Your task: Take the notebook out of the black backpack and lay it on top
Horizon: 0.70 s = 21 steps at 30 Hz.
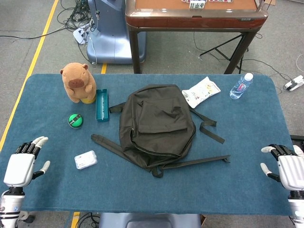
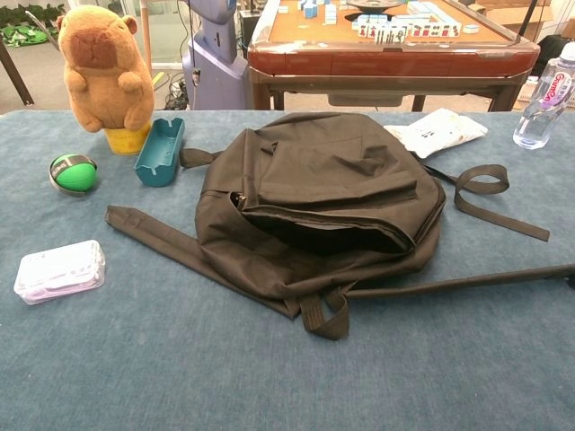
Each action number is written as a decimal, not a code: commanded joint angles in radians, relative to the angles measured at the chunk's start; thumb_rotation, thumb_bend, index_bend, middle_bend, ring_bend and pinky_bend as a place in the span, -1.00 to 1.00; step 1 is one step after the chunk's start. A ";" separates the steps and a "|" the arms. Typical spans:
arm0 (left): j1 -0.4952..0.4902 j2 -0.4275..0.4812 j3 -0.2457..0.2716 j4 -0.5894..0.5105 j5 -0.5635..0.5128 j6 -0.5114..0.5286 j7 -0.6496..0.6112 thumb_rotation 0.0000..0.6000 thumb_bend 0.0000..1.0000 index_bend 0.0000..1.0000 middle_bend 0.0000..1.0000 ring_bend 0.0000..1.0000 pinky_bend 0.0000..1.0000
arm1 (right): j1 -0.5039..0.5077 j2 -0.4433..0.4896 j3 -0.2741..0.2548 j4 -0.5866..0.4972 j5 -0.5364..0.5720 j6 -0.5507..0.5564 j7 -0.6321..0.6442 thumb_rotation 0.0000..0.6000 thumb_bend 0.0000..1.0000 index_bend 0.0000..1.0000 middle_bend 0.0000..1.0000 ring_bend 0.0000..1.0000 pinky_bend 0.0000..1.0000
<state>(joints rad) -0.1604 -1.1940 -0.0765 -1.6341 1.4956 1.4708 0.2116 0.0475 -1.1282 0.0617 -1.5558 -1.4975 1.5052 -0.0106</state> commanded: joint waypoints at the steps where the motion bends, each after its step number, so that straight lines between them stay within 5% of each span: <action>1: -0.009 0.007 -0.001 0.000 0.008 -0.009 -0.007 1.00 -0.36 -0.62 -0.63 -0.56 -0.60 | 0.005 0.004 0.004 -0.004 -0.001 -0.002 -0.007 1.00 -0.54 -0.24 -0.31 -0.44 -0.17; 10: -0.126 0.023 -0.020 -0.006 0.080 -0.127 -0.087 1.00 -0.36 -0.61 -0.63 -0.56 -0.60 | 0.024 0.018 0.020 -0.038 0.013 -0.024 -0.020 1.00 -0.54 -0.24 -0.31 -0.44 -0.17; 21: -0.346 -0.065 -0.061 0.037 0.142 -0.328 -0.164 1.00 -0.37 -0.60 -0.63 -0.55 -0.60 | 0.031 0.034 0.034 -0.068 0.039 -0.032 -0.047 1.00 -0.54 -0.24 -0.31 -0.44 -0.17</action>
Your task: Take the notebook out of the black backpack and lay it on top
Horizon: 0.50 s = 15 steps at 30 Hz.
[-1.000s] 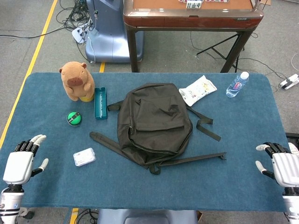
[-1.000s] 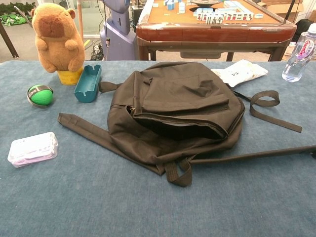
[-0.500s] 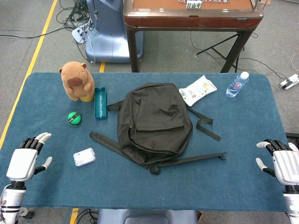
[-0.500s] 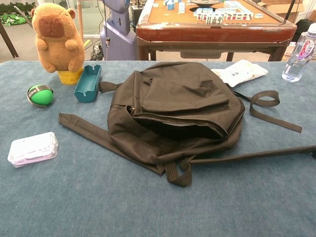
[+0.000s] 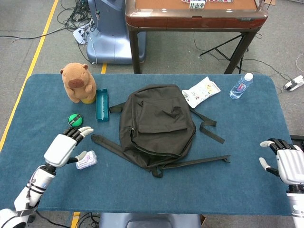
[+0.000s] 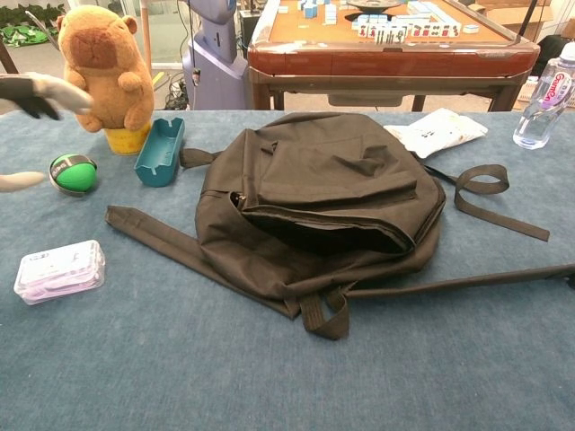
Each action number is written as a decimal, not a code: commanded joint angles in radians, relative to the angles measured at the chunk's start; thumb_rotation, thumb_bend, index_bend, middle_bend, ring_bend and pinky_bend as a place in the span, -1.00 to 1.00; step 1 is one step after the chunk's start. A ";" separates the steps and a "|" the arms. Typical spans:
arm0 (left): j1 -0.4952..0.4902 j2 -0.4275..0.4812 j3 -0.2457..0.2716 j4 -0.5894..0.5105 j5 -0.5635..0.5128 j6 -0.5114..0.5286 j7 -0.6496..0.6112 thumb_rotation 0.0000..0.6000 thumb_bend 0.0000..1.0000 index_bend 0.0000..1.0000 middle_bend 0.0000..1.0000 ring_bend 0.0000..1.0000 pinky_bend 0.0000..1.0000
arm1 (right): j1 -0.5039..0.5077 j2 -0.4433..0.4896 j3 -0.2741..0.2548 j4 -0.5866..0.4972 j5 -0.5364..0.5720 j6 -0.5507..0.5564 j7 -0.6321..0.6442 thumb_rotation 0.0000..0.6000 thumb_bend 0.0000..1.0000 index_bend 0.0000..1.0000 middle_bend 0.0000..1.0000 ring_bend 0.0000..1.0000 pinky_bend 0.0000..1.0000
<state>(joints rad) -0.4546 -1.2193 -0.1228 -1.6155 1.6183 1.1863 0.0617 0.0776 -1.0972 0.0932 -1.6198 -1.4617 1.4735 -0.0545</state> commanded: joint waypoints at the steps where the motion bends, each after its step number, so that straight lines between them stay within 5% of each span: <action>1: -0.067 -0.053 -0.016 0.025 0.022 -0.055 -0.013 1.00 -0.37 -0.60 -0.63 -0.55 -0.60 | 0.001 0.006 0.004 -0.006 0.007 -0.002 -0.003 1.00 -0.54 -0.24 -0.31 -0.44 -0.17; 15: -0.239 -0.223 -0.034 0.060 -0.036 -0.224 0.082 1.00 -0.37 -0.60 -0.63 -0.55 -0.60 | -0.007 0.029 0.018 -0.021 0.052 -0.001 -0.009 1.00 -0.53 -0.24 -0.31 -0.44 -0.17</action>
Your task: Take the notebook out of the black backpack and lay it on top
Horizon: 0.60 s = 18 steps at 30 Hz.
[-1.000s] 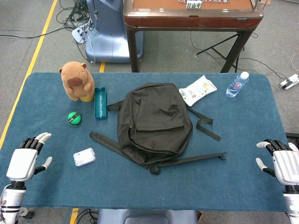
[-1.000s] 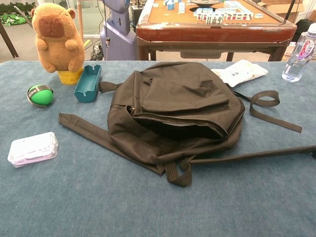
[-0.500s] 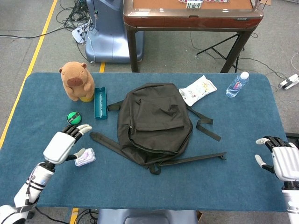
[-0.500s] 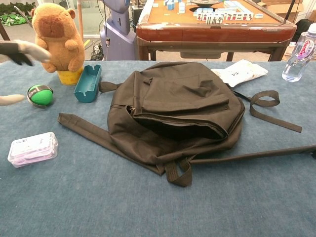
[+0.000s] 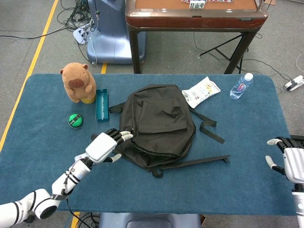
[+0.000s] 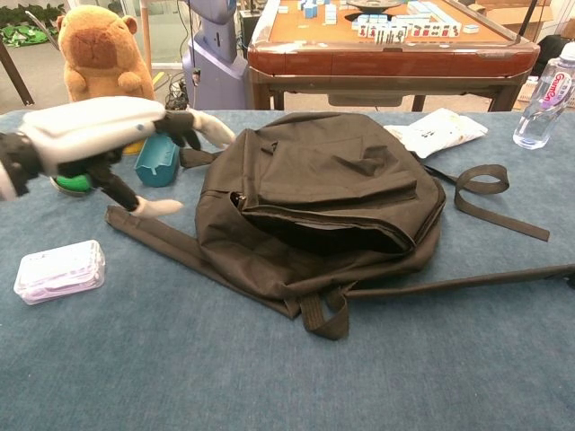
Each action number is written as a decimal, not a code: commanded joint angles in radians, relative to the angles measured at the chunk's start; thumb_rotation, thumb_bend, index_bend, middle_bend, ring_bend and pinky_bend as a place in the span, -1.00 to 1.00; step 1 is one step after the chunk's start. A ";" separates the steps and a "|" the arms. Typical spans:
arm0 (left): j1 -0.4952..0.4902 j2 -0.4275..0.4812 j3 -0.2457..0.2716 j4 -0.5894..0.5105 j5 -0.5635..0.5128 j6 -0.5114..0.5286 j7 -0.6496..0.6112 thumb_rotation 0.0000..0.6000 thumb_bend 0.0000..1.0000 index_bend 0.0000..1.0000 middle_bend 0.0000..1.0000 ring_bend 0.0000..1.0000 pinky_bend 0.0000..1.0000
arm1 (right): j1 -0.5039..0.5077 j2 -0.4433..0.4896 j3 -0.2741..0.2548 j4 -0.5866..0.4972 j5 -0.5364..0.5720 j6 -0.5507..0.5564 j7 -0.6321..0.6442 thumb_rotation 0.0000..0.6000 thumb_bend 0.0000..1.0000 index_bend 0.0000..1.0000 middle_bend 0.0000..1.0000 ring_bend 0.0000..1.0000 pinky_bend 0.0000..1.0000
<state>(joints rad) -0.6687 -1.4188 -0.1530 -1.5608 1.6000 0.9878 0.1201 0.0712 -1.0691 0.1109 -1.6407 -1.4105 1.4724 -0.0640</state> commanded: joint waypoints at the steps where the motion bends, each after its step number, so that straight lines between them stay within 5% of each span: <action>1: -0.032 -0.031 -0.007 0.005 -0.026 -0.031 0.033 1.00 -0.37 -0.60 -0.63 -0.55 -0.60 | -0.001 0.001 0.000 0.000 0.001 0.001 0.002 1.00 -0.53 -0.24 -0.31 -0.44 -0.17; 18: -0.162 -0.226 -0.046 0.092 -0.165 -0.115 0.222 1.00 -0.37 -0.55 -0.63 -0.55 -0.60 | -0.015 0.000 -0.006 0.028 -0.005 0.014 0.037 1.00 -0.52 -0.24 -0.31 -0.44 -0.17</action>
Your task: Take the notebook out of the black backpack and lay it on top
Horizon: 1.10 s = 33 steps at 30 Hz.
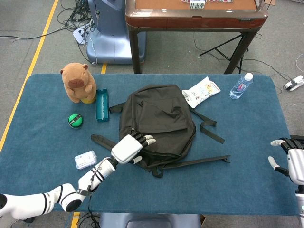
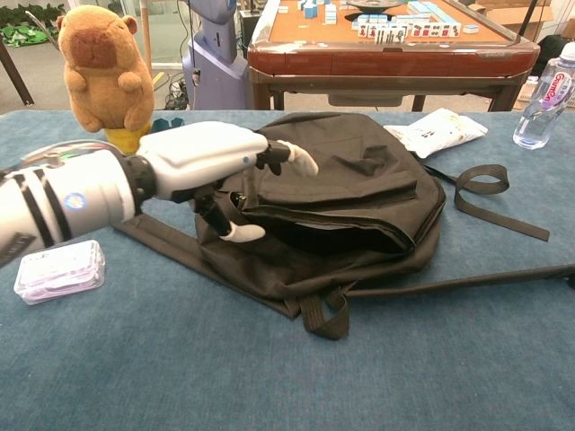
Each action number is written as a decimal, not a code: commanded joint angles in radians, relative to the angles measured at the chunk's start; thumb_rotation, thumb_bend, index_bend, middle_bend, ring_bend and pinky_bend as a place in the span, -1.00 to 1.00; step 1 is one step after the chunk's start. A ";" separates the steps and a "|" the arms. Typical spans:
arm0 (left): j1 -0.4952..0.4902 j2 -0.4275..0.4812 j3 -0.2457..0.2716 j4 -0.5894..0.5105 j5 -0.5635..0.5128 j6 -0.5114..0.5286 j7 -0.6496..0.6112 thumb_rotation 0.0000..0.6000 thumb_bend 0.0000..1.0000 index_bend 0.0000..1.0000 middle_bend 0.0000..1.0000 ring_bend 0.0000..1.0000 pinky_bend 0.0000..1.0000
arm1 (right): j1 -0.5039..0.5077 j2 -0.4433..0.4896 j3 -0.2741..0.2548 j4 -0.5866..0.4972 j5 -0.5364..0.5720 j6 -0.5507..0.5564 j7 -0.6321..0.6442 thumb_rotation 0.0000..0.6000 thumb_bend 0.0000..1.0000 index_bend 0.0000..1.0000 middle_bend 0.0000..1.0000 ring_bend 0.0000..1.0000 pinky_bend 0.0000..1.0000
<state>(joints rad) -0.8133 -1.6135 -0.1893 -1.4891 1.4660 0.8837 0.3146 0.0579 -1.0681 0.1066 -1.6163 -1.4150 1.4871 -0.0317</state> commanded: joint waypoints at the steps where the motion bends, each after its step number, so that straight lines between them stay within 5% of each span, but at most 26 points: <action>1: -0.022 -0.044 -0.012 0.026 -0.043 -0.012 0.036 1.00 -0.37 -0.54 -0.63 -0.55 -0.60 | -0.002 -0.001 -0.002 0.006 0.000 -0.002 0.009 1.00 -0.52 -0.24 -0.31 -0.44 -0.17; 16: -0.078 -0.198 -0.042 0.123 -0.153 0.026 0.170 1.00 -0.35 -0.19 -0.54 -0.39 -0.60 | -0.025 0.001 -0.008 0.047 0.006 0.011 0.066 1.00 -0.52 -0.24 -0.31 -0.44 -0.17; 28: -0.089 -0.265 -0.050 0.212 -0.166 0.100 0.182 1.00 0.29 0.32 -0.23 -0.15 -0.52 | -0.031 0.003 -0.009 0.054 0.003 0.009 0.082 1.00 -0.52 -0.24 -0.31 -0.44 -0.17; 33: -0.080 -0.284 -0.061 0.242 -0.169 0.137 0.150 1.00 0.40 0.54 -0.04 -0.01 -0.45 | -0.023 0.005 -0.012 0.053 -0.014 0.001 0.084 1.00 -0.52 -0.24 -0.30 -0.44 -0.17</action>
<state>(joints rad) -0.8965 -1.8927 -0.2450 -1.2503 1.3018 1.0155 0.4716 0.0330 -1.0639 0.0956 -1.5630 -1.4249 1.4903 0.0513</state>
